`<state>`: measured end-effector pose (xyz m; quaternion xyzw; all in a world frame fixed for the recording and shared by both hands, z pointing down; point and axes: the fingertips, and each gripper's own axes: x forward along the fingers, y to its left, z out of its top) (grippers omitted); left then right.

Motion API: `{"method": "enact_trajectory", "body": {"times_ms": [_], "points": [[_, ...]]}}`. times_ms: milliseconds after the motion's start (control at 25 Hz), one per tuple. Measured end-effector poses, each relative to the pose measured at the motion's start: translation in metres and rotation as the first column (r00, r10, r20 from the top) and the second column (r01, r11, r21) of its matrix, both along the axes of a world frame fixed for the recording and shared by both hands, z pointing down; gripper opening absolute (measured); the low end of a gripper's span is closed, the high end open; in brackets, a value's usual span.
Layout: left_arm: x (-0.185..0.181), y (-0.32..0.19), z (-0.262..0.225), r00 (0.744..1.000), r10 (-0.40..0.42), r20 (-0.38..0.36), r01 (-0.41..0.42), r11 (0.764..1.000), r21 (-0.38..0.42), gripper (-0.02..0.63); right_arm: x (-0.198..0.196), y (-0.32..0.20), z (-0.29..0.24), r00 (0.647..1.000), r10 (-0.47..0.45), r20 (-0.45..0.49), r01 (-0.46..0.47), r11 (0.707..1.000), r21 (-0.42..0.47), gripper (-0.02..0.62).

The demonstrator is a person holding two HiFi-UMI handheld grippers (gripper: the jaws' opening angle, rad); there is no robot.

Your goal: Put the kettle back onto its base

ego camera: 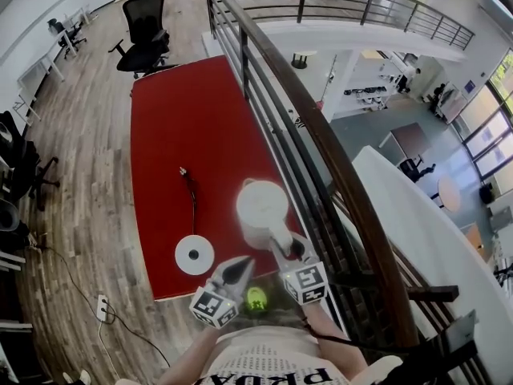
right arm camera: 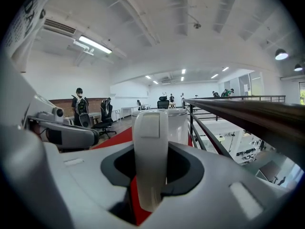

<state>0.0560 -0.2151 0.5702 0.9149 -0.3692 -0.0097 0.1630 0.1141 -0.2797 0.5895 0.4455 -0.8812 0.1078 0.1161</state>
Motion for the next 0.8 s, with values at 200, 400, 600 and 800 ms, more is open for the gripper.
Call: {"method": "enact_trajectory", "body": {"times_ms": [200,400,600,800], "points": [[0.005,-0.001,-0.009,1.0,0.004,-0.004,-0.004,1.0,0.027,-0.008,0.004,-0.011,-0.02,0.999,0.008,0.035,-0.009,1.0,0.016,0.121],[0.006,-0.002,-0.022,1.0,0.009,-0.008,-0.009,0.998,0.057,-0.008,0.008,-0.008,-0.031,1.0,0.002,0.013,-0.002,1.0,0.015,0.12],[0.001,-0.007,-0.036,1.0,-0.006,-0.018,0.008,0.996,0.084,-0.008,0.012,-0.006,-0.052,1.0,-0.001,0.019,0.0,0.998,0.057,0.12],[-0.001,-0.017,-0.061,1.0,-0.016,-0.017,0.018,0.993,0.119,-0.008,0.015,-0.012,-0.082,0.999,0.009,0.04,-0.013,0.994,0.104,0.12]]}}
